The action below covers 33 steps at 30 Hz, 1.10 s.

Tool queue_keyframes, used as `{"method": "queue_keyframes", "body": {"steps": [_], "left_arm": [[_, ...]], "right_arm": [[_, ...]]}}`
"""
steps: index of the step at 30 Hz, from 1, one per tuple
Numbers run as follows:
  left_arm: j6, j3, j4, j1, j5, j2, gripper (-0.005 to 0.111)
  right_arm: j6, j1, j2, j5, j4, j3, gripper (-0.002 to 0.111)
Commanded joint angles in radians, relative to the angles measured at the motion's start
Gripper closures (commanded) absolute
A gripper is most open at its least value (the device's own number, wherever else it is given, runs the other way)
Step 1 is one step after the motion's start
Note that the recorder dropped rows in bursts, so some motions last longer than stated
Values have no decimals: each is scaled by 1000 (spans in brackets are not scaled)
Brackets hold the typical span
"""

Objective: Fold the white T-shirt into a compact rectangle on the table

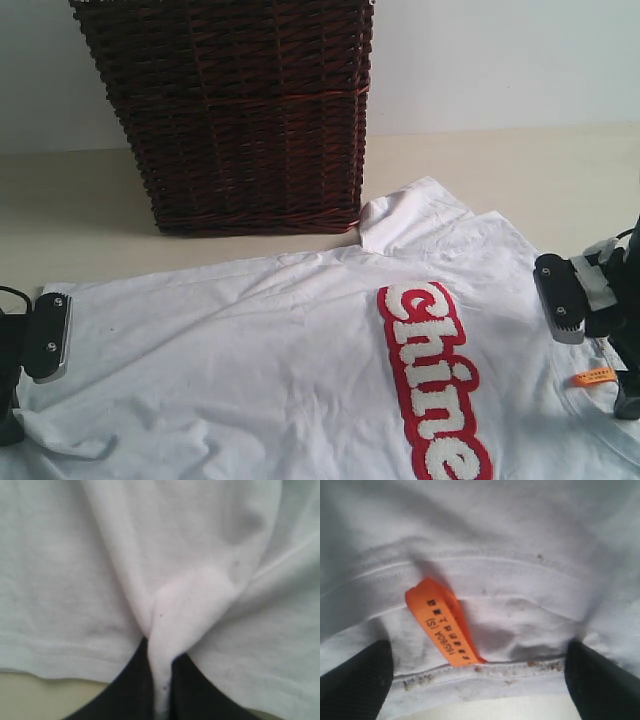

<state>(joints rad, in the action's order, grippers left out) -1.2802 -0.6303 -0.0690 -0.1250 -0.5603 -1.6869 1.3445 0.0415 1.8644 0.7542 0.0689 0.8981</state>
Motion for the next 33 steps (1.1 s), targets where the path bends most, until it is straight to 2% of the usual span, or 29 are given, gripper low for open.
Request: {"method": "queue_keyframes", "body": {"steps": [1, 3, 7, 10, 12, 16, 29, 31, 33], "left_arm": [[10, 5, 8, -5, 18, -23, 107], [10, 5, 8, -5, 18, -23, 107], [10, 5, 8, -5, 18, -23, 107], [10, 5, 8, -5, 18, -23, 107], [10, 5, 8, -5, 18, -23, 107], [10, 5, 8, -5, 18, -23, 107], [10, 5, 8, -5, 29, -23, 107], [10, 5, 8, -5, 29, -23, 107], [10, 5, 8, -5, 25, -23, 107]], "right_arm": [[6, -1, 34, 21, -63, -13, 19], [3, -1, 35, 24, -154, -13, 19], [13, -1, 35, 22, -203, -13, 19], [76, -1, 33, 57, -27, -13, 19], [26, -1, 33, 63, 89, -13, 19], [-58, -1, 33, 38, 161, -13, 19], [-64, -1, 33, 52, 166, -13, 20], [-64, -1, 33, 54, 154, -13, 22], [-64, -1, 33, 58, 131, -13, 31]]}}
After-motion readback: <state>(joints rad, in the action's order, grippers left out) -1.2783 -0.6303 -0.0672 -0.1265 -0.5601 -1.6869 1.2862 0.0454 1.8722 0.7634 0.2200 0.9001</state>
